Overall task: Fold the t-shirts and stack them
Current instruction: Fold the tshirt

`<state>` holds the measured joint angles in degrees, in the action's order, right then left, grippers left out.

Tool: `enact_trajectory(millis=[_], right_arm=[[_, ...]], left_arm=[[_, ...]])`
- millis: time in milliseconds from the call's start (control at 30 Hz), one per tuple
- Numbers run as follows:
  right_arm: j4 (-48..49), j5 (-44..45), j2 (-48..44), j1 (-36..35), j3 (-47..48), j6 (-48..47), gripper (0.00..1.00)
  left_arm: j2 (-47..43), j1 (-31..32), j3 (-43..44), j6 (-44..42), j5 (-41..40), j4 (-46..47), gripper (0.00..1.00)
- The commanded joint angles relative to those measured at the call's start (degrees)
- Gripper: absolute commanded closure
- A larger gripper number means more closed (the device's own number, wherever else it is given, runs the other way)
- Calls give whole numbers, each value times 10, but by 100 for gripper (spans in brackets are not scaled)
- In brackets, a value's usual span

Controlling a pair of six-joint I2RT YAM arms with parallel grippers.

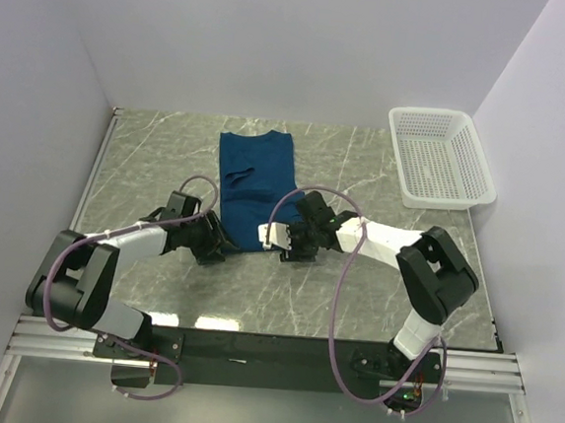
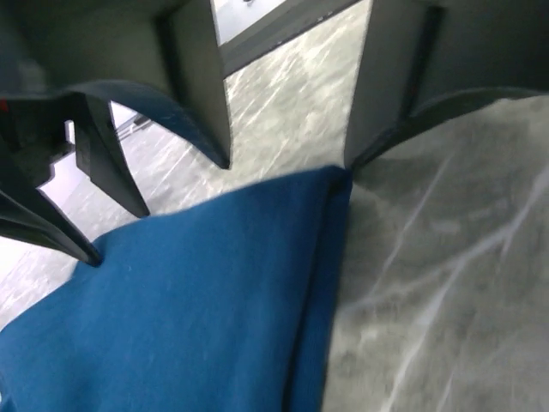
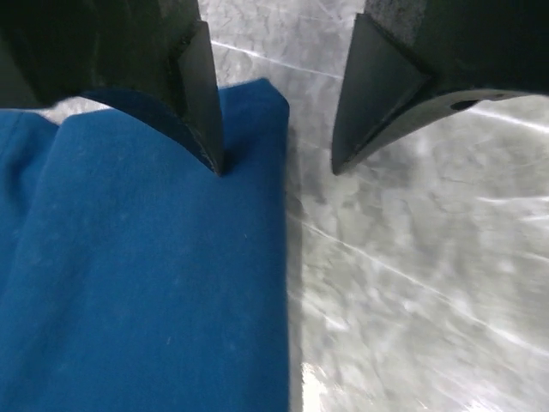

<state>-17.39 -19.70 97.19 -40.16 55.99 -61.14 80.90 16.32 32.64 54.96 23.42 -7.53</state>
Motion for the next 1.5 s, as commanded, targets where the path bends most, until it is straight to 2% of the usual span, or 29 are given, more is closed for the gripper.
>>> enact_trajectory(millis=[0,100,133,167,200,233,300,433,567,600,633,700,733,767,800,833,900,933,1033,1100,1133,1200,1233,1333,1467], right_arm=[[34,66,22,-8,18,2,41],[31,70,32,-12,16,-5,53],[31,71,31,-13,14,-7,61],[34,76,28,-15,7,-7,65],[37,74,26,-16,3,-9,69],[38,72,21,-16,-2,-10,78],[39,67,7,-17,-16,-13,84],[32,45,-23,-17,-42,-27,94],[-41,-18,-93,-18,-85,-65,96],[-61,-29,-104,-18,-90,-81,96],[-75,-39,-116,-19,-97,-85,91],[-91,-56,-148,-18,-112,-65,70],[-89,-60,-159,-7,-111,-51,40],[-96,-92,-177,5,-100,-42,36],[-99,-110,-185,19,-91,-18,33],[-98,-125,-191,35,-81,-3,32],[-74,-155,-189,78,-44,68,32],[-44,-155,-168,91,-29,104,32],[-26,-144,-106,129,52,245,34],[-26,-128,-30,143,123,348,35],[-36,-112,20,148,169,379,36],[-54,-117,62,157,208,433,37],[-56,-113,79,158,220,445,37],[-71,-98,125,163,251,464,37],[-87,-107,155,177,268,478,37]], left_arm=[[23,0,22,12,-11,43,42],[45,0,23,11,-7,59,55],[50,0,22,11,-4,66,60],[55,0,16,12,5,71,73],[57,0,14,14,10,88,79],[58,0,10,15,14,94,82],[52,1,-3,16,25,102,94],[11,9,-40,16,35,90,98],[-91,31,-115,37,58,77,99],[-111,37,-131,49,65,63,98],[-129,40,-144,54,83,59,98],[-197,43,-182,69,108,47,90],[-223,43,-189,73,116,38,83],[-275,43,-186,73,112,-9,66],[-298,43,-180,67,108,-33,59],[-321,43,-170,65,98,-54,48],[-374,43,-146,59,74,-84,44],[-384,41,-136,53,63,-93,40],[-382,36,-108,33,22,-83,38],[-337,24,-94,10,-10,-58,38],[-290,3,-80,-1,-21,-33,39],[-240,-25,-63,-33,-31,-9,40],[-216,-39,-56,-43,-28,28,41],[-132,-71,-12,-89,-31,51,43],[-24,-74,76,-144,0,32,48]])
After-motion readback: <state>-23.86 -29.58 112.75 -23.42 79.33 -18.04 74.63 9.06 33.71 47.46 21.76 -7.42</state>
